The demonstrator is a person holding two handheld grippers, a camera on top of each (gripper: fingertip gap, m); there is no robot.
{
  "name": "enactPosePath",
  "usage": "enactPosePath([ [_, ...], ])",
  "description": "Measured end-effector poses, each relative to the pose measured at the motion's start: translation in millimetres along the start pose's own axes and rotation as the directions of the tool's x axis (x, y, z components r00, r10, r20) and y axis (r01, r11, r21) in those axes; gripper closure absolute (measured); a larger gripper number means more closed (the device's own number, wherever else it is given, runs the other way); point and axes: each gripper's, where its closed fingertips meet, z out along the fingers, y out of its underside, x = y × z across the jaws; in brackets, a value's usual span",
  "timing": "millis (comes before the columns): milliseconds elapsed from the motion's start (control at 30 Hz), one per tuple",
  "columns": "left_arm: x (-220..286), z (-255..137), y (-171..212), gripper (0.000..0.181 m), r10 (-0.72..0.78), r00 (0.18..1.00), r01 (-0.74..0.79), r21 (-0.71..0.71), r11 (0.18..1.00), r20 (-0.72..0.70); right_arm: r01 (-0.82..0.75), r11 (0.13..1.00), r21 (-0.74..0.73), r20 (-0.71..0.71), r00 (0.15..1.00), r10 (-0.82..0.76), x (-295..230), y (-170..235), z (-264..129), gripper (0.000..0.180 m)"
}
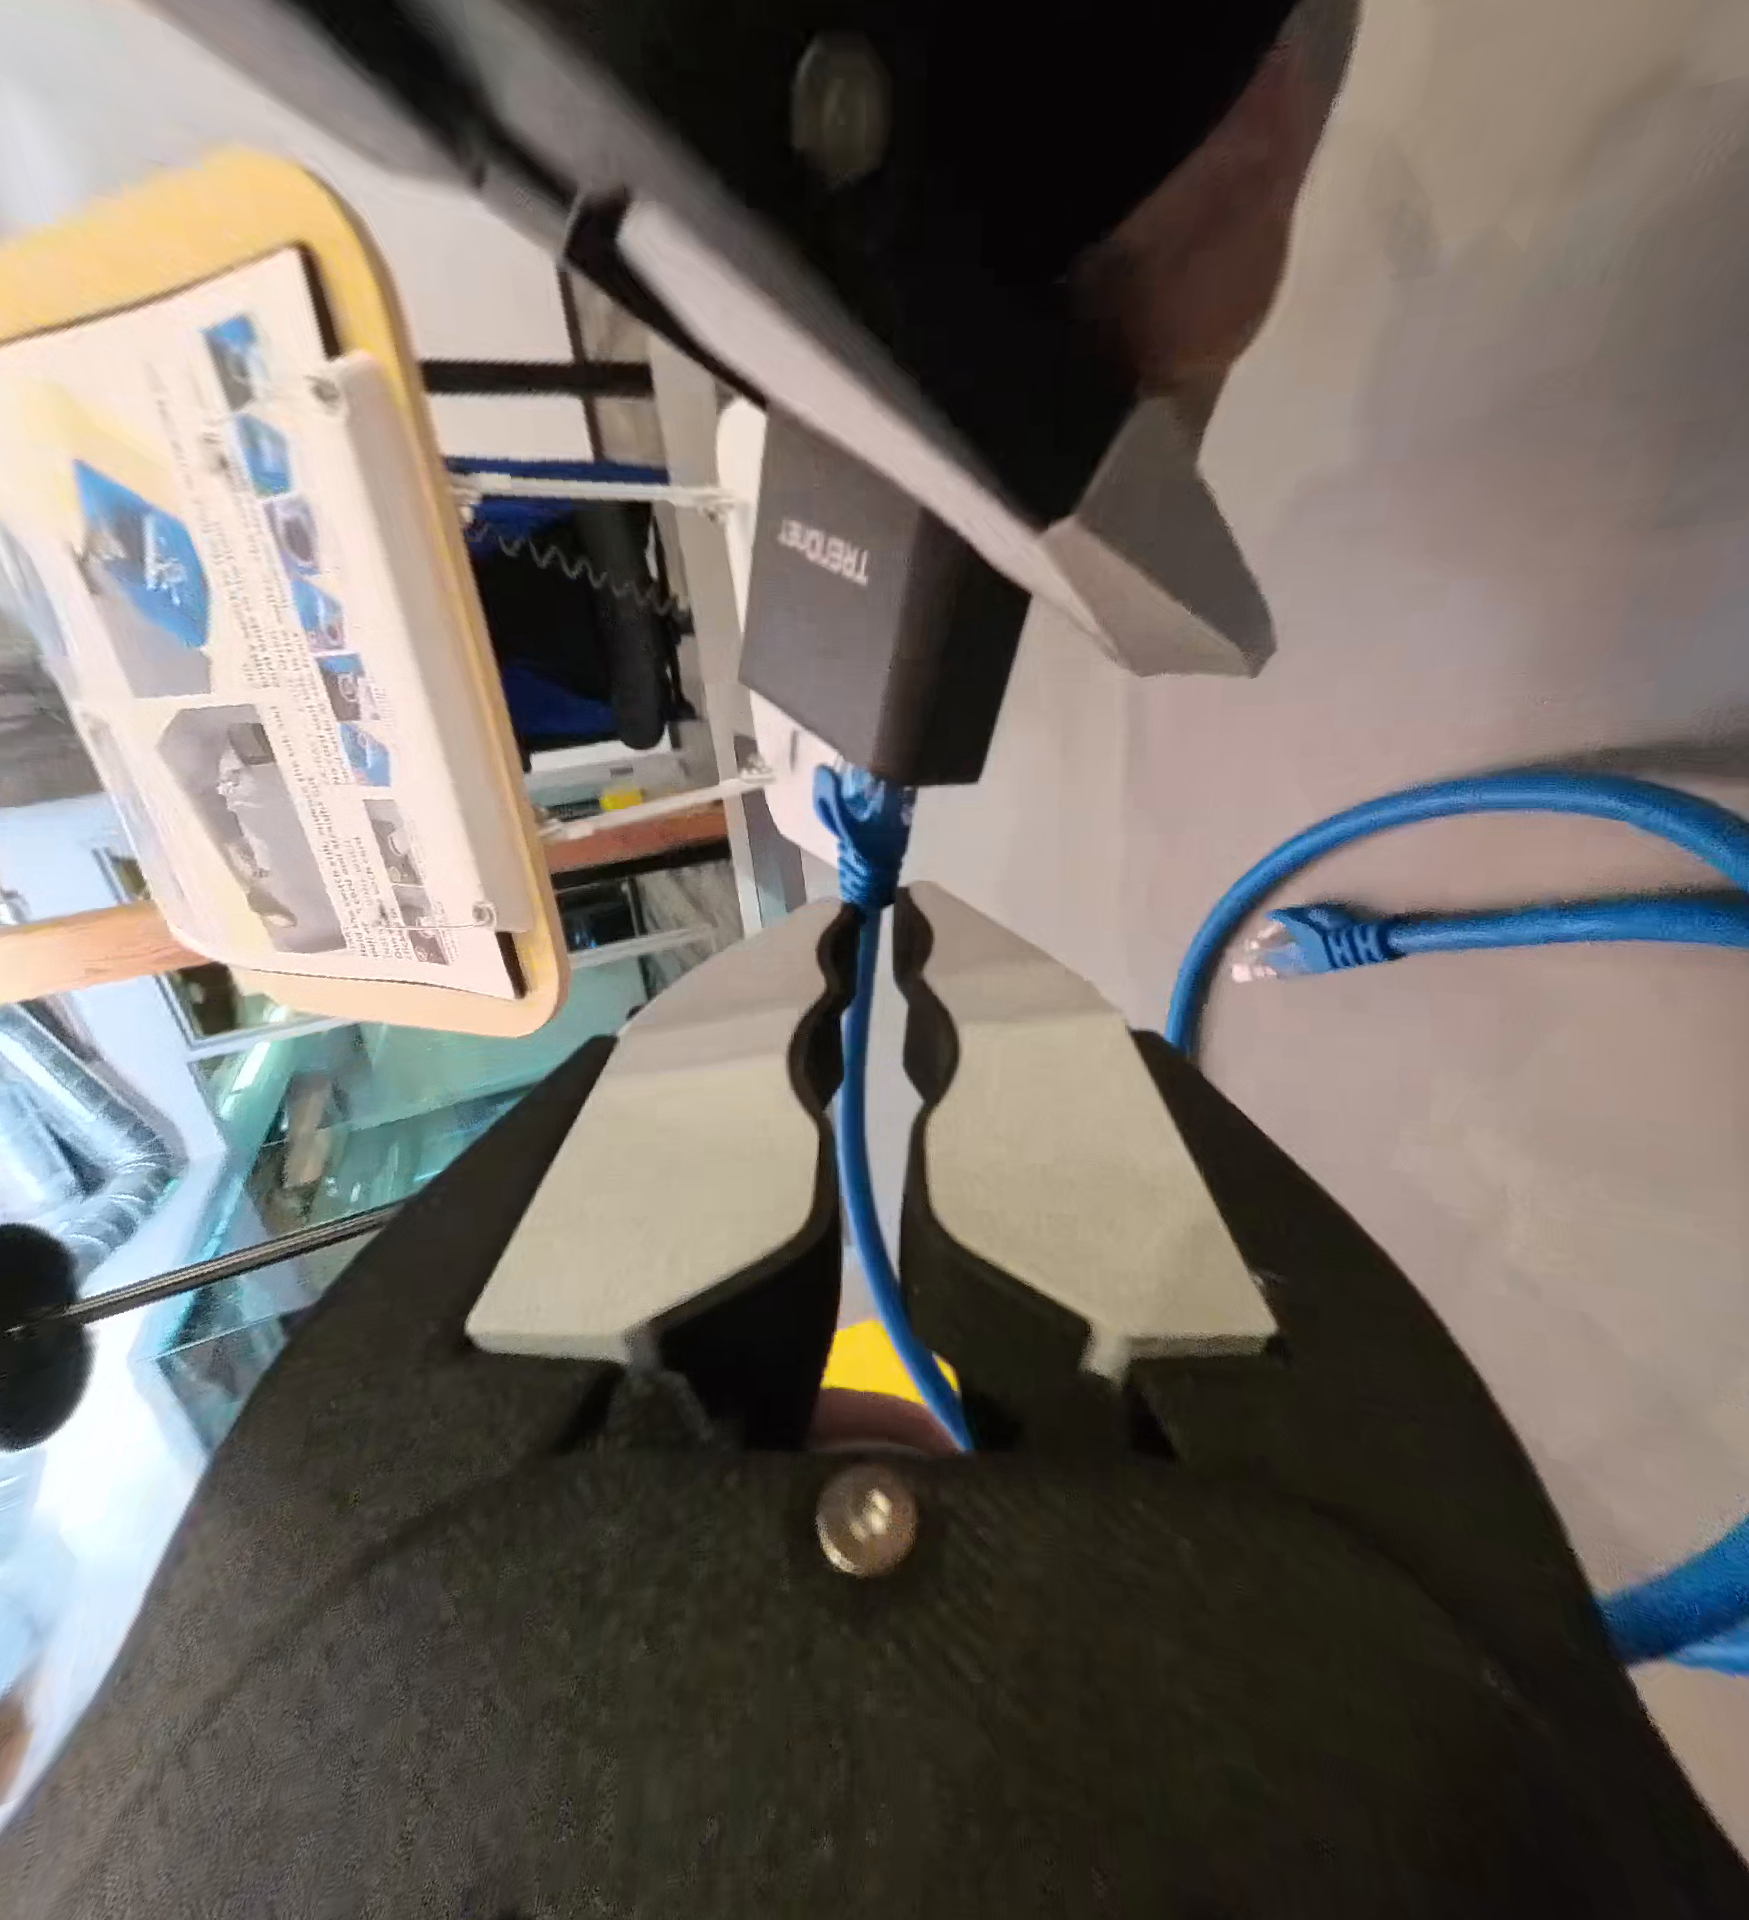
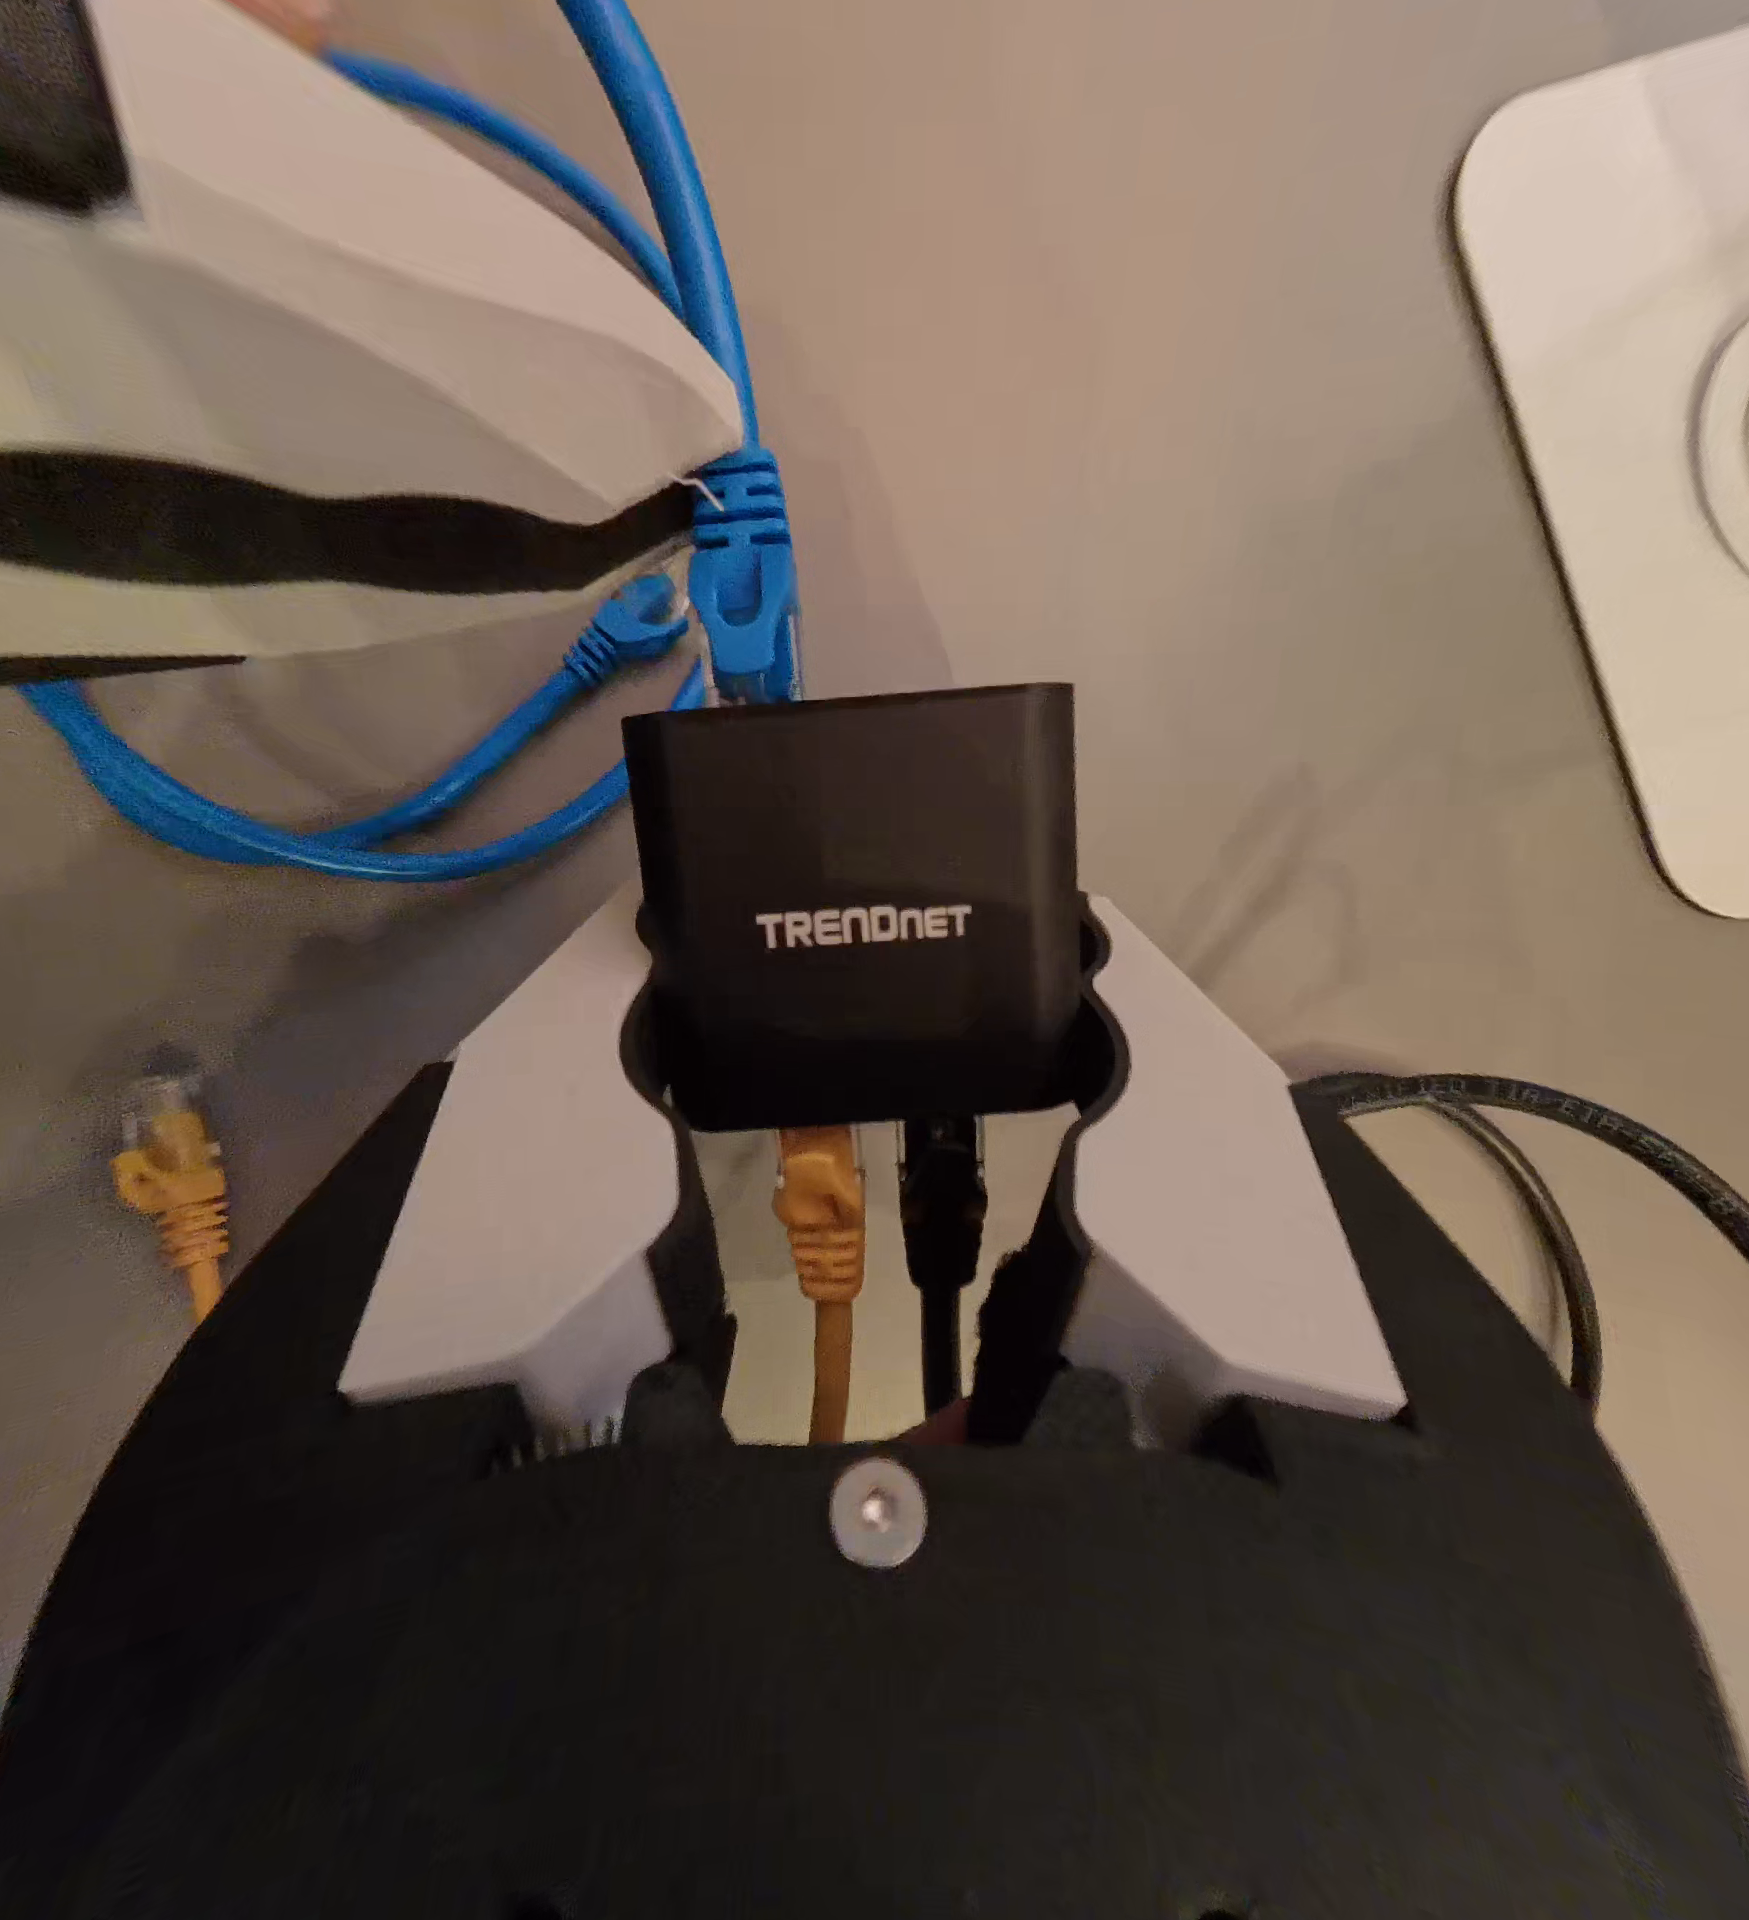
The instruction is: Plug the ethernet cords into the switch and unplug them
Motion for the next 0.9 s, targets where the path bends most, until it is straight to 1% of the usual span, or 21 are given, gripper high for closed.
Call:
enactPosePath([
  [100,-3.1,-7.1,-1.0,0.172,-0.024,1.000,0.023,0.047,0.999,0.016,0.036,0.999,0.032,-0.005,0.999,-0.036,-2.8,-3.9,-6.0,0.108],
  [133,-3.6,-7.1,1.3,0.166,-0.025,0.999,0.024,0.045,0.999,0.029,0.049,0.998,0.040,-0.002,0.999,-0.049,-4.5,-5.2,-7.1,0.108],
  [167,-4.0,-6.8,4.2,0.166,-0.021,0.999,0.019,0.039,0.999,0.044,0.061,0.997,0.046,0.002,0.998,-0.061,-6.5,-6.4,-7.9,0.108],
  [233,-4.9,-6.5,7.8,0.160,-0.032,0.997,0.030,0.041,0.999,0.064,0.072,0.996,0.049,0.007,0.997,-0.072,-9.3,-8.2,-8.9,0.108],
  [367,-3.7,-7.5,6.5,0.170,0.026,0.995,-0.029,0.034,0.999,0.097,0.094,0.994,0.055,0.017,0.995,-0.095,-15.4,-13.1,-9.6,0.108],
  [533,-4.6,-9.4,5.5,0.172,0.061,0.993,-0.064,0.025,0.998,0.101,0.111,0.993,0.044,0.011,0.994,-0.111,-16.4,-14.3,-13.4,0.108],
  [633,-2.9,-8.8,5.0,0.173,0.107,0.988,-0.111,0.032,0.993,0.110,0.132,0.991,0.005,-0.003,0.991,-0.132,-15.8,-14.0,-14.6,0.108],
  [767,-7.7,-11.3,4.9,0.174,0.090,0.988,-0.095,0.033,0.995,0.124,0.128,0.992,-0.021,0.002,0.992,-0.128,-17.0,-14.6,-13.5,0.109],
  [900,-11.8,-12.6,0.2,0.175,0.120,0.982,-0.125,0.023,0.992,0.147,0.124,0.991,-0.041,0.011,0.992,-0.124,-15.8,-9.7,-6.4,0.109],
])
